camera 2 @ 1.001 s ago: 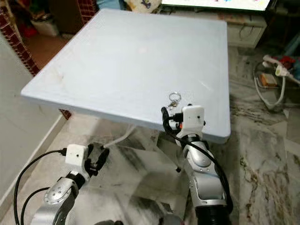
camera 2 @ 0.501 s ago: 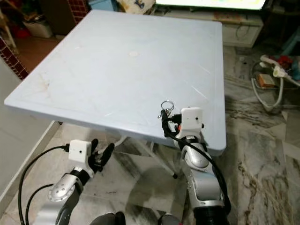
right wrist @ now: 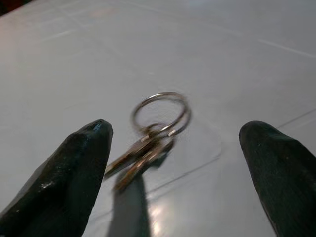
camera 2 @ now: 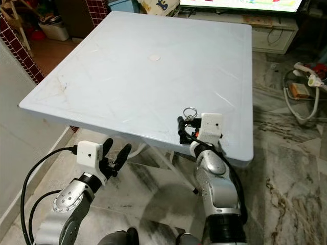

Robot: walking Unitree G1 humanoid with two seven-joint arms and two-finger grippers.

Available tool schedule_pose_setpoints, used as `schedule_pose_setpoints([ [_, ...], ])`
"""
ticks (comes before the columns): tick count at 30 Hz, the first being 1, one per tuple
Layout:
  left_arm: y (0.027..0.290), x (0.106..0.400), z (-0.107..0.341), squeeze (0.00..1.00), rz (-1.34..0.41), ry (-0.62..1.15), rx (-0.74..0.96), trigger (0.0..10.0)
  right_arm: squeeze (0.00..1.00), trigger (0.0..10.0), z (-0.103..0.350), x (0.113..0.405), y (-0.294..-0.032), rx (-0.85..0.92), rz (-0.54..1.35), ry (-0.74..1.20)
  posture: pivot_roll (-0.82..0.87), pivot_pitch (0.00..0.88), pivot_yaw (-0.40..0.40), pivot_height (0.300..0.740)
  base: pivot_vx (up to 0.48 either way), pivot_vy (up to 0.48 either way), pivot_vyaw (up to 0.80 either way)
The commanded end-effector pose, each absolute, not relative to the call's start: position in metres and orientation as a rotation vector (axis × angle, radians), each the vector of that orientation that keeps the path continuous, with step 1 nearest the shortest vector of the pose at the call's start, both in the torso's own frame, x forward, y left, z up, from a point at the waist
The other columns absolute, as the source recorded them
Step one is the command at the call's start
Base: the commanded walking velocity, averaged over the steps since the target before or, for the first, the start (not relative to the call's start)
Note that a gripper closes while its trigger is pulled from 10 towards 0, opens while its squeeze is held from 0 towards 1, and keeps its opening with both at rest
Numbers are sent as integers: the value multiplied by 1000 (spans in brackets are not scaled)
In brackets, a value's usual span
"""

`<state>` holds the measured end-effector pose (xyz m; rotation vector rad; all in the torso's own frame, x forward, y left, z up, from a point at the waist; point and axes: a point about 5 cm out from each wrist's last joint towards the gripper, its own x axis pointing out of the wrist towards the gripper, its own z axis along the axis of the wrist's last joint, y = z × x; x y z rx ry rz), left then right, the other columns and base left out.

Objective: Hang keys on a hook

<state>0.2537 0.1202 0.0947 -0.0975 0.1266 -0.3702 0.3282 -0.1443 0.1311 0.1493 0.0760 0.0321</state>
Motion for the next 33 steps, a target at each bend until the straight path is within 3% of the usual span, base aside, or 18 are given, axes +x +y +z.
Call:
schedule_pose_setpoints([
  [1,122,250,94,0,-379,141,-89,10000,0,10000,133,333,-147,156,18,71,33,187,73,740,0,0,0],
  [9,125,248,93,0,-379,155,-79,10000,0,10000,133,351,-155,215,-13,89,49,193,86,740,0,0,0],
  [20,127,246,92,0,-381,171,-70,10000,0,10000,140,357,-133,291,36,89,51,194,89,740,0,0,0],
  [33,125,247,94,0,-385,170,-71,10000,0,10000,133,341,-114,129,29,142,53,198,86,740,0,0,0],
])
